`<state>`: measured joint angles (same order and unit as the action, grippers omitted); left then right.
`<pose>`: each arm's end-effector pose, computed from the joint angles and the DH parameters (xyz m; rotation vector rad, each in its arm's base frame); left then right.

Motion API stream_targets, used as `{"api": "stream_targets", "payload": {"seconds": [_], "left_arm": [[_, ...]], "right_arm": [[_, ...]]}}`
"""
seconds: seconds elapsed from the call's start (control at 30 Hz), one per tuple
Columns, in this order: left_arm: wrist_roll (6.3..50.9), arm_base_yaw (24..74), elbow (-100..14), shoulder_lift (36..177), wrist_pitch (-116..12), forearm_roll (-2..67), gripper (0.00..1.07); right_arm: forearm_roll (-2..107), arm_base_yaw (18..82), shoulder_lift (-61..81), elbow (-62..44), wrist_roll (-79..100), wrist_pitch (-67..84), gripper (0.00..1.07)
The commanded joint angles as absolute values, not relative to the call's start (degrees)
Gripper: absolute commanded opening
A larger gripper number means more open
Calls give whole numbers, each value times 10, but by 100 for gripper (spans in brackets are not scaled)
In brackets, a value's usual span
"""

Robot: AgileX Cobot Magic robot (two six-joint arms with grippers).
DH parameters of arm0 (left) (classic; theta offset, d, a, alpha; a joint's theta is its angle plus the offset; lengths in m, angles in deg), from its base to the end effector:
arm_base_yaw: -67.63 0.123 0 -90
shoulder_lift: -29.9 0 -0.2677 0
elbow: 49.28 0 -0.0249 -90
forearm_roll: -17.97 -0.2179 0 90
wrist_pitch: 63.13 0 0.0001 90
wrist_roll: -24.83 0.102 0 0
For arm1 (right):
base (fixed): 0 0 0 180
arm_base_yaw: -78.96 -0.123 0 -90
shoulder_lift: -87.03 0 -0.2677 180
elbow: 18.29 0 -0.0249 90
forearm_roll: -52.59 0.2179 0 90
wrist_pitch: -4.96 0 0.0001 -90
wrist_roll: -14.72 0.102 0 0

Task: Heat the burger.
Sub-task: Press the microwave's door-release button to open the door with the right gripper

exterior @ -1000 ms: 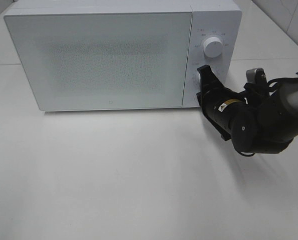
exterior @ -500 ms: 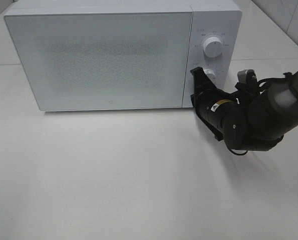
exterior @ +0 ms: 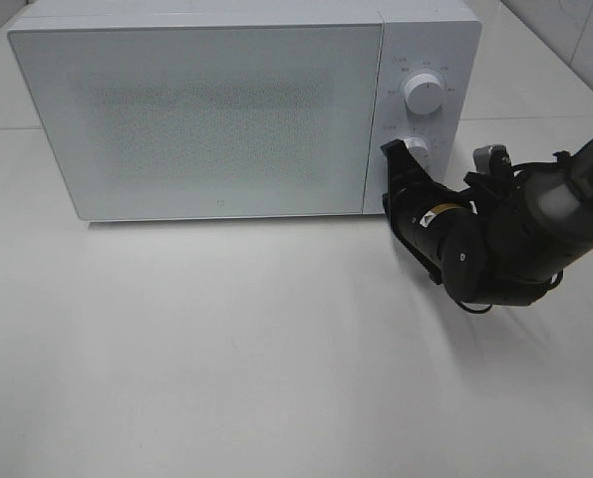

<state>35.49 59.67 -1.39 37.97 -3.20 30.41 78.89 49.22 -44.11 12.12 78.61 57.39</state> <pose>-0.0104 -0.0178 0.2603 0.3342 1.9834 -0.2287 0.3278 0.1461 0.0896 1.0977 1.7290 0.9117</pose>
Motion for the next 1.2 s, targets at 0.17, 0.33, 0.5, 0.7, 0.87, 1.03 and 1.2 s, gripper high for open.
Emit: {"api": "stream_targets", "payload": {"seconds": [0.17, 0.33, 0.5, 0.7, 0.87, 1.03, 1.2], "left_arm": [[356, 597, -12, 369, -37, 309, 0], [356, 597, -12, 369, -37, 309, 0], [356, 597, -12, 369, -37, 309, 0], [356, 597, -12, 369, -37, 309, 0], [356, 597, -12, 369, -37, 309, 0], [356, 597, -12, 369, -37, 309, 0], [356, 597, -12, 369, -37, 309, 0]], "right_arm": [[786, 499, -440, 98, 778, 616, 0], [782, 499, -445, 83, 775, 624, 0], [787, 499, -445, 73, 761, 626, 0], [781, 499, -445, 62, 761, 625, 0], [780, 499, -441, 62, 761, 624, 1], [784, 499, -424, 75, 761, 614, 0], [795, 499, -407, 105, 763, 609, 0]]}}
